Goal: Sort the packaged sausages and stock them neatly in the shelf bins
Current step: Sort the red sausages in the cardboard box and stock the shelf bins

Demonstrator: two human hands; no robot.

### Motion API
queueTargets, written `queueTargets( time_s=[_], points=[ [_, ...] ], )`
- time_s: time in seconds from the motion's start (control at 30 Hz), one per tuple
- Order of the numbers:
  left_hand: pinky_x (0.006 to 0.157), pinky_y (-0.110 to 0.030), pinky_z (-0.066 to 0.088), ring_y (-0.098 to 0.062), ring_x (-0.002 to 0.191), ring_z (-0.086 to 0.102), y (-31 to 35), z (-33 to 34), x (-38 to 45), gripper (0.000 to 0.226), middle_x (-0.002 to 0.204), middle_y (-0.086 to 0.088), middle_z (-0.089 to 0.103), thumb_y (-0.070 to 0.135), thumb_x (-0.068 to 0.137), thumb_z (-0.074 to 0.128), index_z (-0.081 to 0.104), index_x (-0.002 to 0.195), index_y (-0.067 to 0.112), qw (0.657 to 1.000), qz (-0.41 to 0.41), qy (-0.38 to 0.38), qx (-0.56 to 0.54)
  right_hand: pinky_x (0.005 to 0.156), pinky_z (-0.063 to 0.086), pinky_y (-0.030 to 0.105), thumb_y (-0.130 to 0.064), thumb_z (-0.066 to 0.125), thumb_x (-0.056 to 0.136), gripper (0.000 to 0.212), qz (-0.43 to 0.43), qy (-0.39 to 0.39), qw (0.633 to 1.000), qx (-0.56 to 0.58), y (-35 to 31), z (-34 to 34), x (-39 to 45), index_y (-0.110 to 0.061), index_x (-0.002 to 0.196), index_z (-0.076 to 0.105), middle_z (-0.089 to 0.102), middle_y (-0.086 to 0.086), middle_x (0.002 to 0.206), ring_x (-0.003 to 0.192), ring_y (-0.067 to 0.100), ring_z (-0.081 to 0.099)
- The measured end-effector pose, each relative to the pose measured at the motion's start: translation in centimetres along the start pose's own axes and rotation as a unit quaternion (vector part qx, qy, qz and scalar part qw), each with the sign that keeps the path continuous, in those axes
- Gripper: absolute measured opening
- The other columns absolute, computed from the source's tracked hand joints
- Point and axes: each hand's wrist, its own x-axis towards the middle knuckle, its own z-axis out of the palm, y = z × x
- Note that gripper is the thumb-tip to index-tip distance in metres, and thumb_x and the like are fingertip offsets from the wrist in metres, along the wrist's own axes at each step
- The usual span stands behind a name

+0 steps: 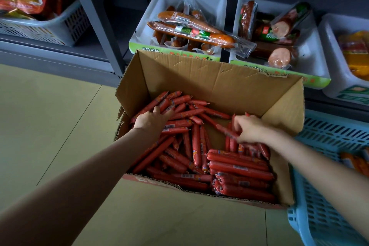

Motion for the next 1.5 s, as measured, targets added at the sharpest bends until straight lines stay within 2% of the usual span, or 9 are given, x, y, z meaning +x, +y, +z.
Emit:
queueTargets(
  time_s=[0.1,0.2,0.53,0.87,0.97,1.1,1.27,1.37,1.5],
  points=[
    [0.086,-0.034,0.052,-0.030,0.114,0.057,0.1,-0.1,0.0,0.090,0.139,-0.013,0.034,0.020,0.086,0.065,0.001,0.148,0.033,1.000,0.000,0.003,-0.001,0.050,0.056,0.033,-0.001,0.068,0.078,0.020,0.068,-0.016,0.987,0.143,2.1,-2.1,-0.2,-0.010,0.079,0.050,0.057,0.013,0.086,0.064,0.029,0.065],
    [0.091,-0.036,0.050,-0.031,0.118,0.055,0.2,-0.6,-0.3,0.091,0.142,-0.014,0.031,0.034,0.088,0.059,-0.009,0.148,0.030,1.000,0.006,0.003,0.003,0.052,0.058,0.034,0.001,0.062,0.080,0.013,0.116,0.001,0.990,0.086,3.4,-1.6,-0.2,-0.005,0.085,0.053,0.063,0.016,0.079,0.054,0.027,0.066],
    [0.103,-0.037,0.042,-0.027,0.128,0.045,-1.3,-0.5,-0.8,0.096,0.145,-0.009,0.033,0.039,0.083,0.065,-0.005,0.149,0.034,0.997,0.050,-0.012,-0.058,0.075,0.045,0.029,-0.006,0.052,0.088,0.021,0.029,0.143,0.987,0.068,2.9,-1.3,0.7,-0.023,0.080,0.063,0.062,0.005,0.097,0.094,0.025,0.060],
    [0.098,-0.029,0.043,-0.020,0.118,0.052,-2.9,-1.3,-2.3,0.065,0.131,-0.005,0.054,0.029,0.077,0.074,0.048,0.136,0.023,0.941,0.086,-0.070,-0.318,0.097,0.040,0.029,-0.026,0.075,0.079,0.055,-0.224,0.002,0.948,0.225,-5.3,1.1,0.6,-0.022,0.127,0.049,0.053,-0.004,0.123,0.114,0.016,0.052],
    [0.091,-0.028,0.049,-0.017,0.110,0.058,-2.8,-2.3,-3.2,0.060,0.125,-0.002,0.057,0.024,0.079,0.073,0.050,0.134,0.024,0.866,0.095,-0.127,-0.475,0.090,0.049,0.029,-0.015,0.074,0.079,0.049,-0.198,-0.029,0.890,0.410,-5.7,0.8,0.1,-0.020,0.122,0.051,0.059,0.001,0.109,0.094,0.012,0.059],
    [0.087,-0.028,0.053,-0.015,0.100,0.065,-1.0,-4.0,-3.5,0.046,0.113,-0.001,0.065,0.023,0.081,0.071,0.055,0.124,0.026,0.809,0.114,-0.122,-0.564,0.053,0.054,0.019,0.004,0.063,0.082,0.023,-0.108,-0.034,0.684,0.720,-5.4,-0.6,-1.3,-0.014,0.094,0.055,0.060,0.005,0.089,0.068,0.010,0.065],
    [0.075,-0.014,0.050,-0.014,0.086,0.062,2.2,-5.7,-2.6,0.033,0.100,-0.002,0.065,0.024,0.089,0.062,0.061,0.121,0.015,0.793,0.118,-0.050,-0.596,0.052,0.053,0.016,0.008,0.063,0.080,0.020,-0.052,0.064,0.630,0.772,-2.3,-3.0,-2.5,-0.009,0.083,0.053,0.058,0.005,0.080,0.065,0.011,0.063],
    [0.053,-0.013,0.041,-0.014,0.068,0.048,2.4,-5.2,-1.9,0.017,0.078,-0.008,0.053,0.018,0.092,0.058,0.064,0.102,0.006,0.818,0.111,-0.023,-0.564,0.053,0.050,0.015,0.002,0.066,0.080,0.013,-0.087,0.140,0.684,0.710,0.6,-5.1,-3.8,-0.009,0.078,0.058,0.065,0.001,0.072,0.066,0.010,0.061],
    [0.047,-0.009,0.038,0.001,0.047,0.045,1.8,-2.8,-1.4,0.013,0.062,0.000,0.048,0.013,0.091,0.059,0.065,0.099,0.004,0.860,0.089,-0.052,-0.500,0.066,0.051,0.021,-0.011,0.074,0.076,0.010,-0.180,0.098,0.877,0.434,2.9,-6.0,-5.1,-0.013,0.083,0.067,0.071,0.005,0.078,0.074,0.013,0.065]
  ],
)
